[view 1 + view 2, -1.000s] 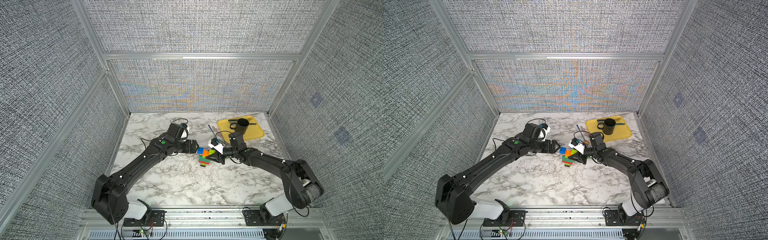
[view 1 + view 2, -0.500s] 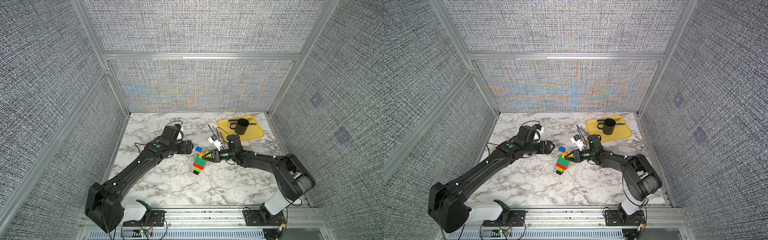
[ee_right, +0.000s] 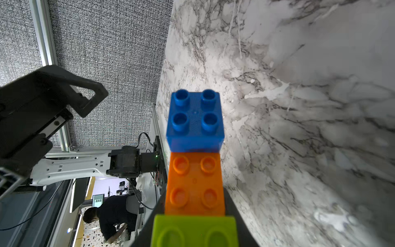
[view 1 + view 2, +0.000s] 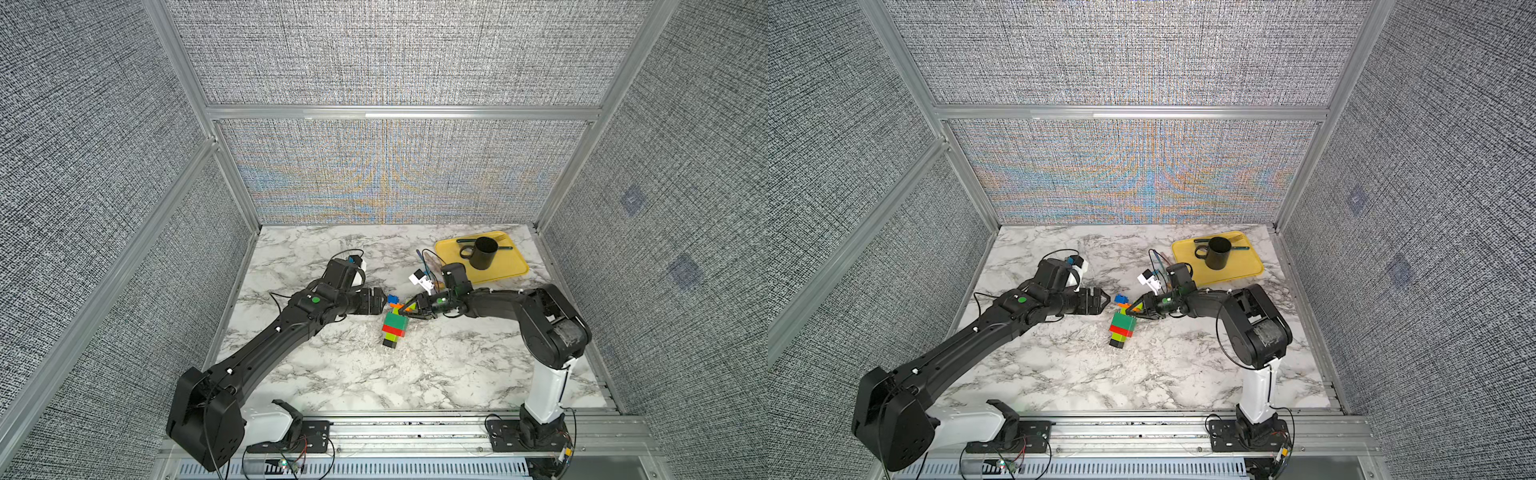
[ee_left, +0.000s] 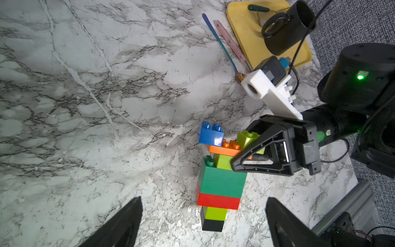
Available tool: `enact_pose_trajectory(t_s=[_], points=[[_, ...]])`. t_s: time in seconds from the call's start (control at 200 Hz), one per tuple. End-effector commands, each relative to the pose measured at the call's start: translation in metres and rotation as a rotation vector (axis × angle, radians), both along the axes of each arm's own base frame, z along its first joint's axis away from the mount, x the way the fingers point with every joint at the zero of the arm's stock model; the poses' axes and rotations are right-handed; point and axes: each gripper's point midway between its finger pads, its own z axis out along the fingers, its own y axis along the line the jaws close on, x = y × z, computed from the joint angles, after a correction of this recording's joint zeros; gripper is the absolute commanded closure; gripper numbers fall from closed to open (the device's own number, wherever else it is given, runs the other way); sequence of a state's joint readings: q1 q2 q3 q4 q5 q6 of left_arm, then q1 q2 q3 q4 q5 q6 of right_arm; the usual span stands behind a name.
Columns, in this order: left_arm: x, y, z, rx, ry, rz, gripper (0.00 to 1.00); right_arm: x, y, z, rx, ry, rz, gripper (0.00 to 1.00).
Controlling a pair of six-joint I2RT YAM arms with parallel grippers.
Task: Assemble a carrot with lego
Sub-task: Adjust the lego brick at the center of the board.
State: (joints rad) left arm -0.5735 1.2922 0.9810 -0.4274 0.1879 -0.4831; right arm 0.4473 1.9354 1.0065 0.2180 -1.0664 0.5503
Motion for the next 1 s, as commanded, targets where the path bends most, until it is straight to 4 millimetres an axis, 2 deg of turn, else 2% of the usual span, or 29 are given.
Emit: enact_pose_trajectory(t_s=[0.0,0.215,0.46,0.616,0.776,0.996], points=[[0.003,-0.006,0.005,-0.037,-0.021,-0.013,0.07,-0.001,0.002,-0.002,0.009,0.042,0.028,0.68],[0.003,-0.007,-0.003,-0.034,-0.015,-0.018,0.07,0.009,-0.001,-0.020,-0.035,0.115,0.002,0.64],[0.002,-0.010,-0.010,-0.038,0.000,-0.030,0.07,0.016,0.000,-0.030,-0.067,0.151,-0.016,0.59],[0.001,-0.008,-0.012,-0.029,-0.001,-0.032,0.07,0.017,-0.002,-0.037,-0.094,0.170,-0.029,0.49],[0.000,-0.006,-0.013,-0.020,-0.006,-0.030,0.07,0.019,-0.010,-0.043,-0.147,0.180,-0.059,0.41],[0.000,-0.003,-0.013,-0.006,-0.015,-0.027,0.07,0.027,-0.029,-0.055,-0.304,0.164,-0.123,0.33]])
